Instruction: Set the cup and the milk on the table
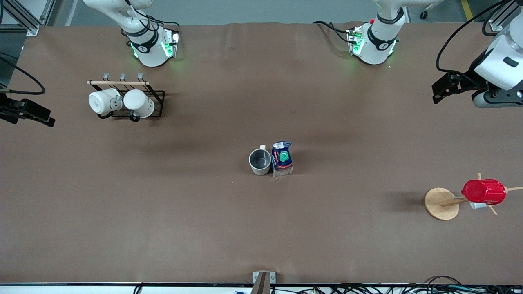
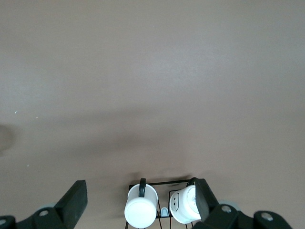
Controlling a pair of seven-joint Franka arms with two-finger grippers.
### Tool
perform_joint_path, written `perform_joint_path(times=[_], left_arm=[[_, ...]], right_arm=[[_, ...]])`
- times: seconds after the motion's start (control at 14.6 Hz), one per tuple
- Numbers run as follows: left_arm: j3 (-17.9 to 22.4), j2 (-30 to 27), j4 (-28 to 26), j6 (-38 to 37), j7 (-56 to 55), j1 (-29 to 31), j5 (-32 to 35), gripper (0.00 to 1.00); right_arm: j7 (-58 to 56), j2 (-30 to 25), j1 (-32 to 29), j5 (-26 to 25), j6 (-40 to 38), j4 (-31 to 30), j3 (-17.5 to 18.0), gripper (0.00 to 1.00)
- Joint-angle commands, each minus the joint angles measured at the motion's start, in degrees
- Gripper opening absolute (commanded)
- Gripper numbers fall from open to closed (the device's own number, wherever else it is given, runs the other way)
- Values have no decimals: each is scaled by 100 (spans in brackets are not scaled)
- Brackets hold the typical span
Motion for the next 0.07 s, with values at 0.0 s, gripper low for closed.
perform_joint_path(times=[0.0], left_arm=[[41, -47, 68, -37, 115, -9, -103, 100]], right_arm=[[-57, -170, -49, 26, 4, -191, 52, 100]])
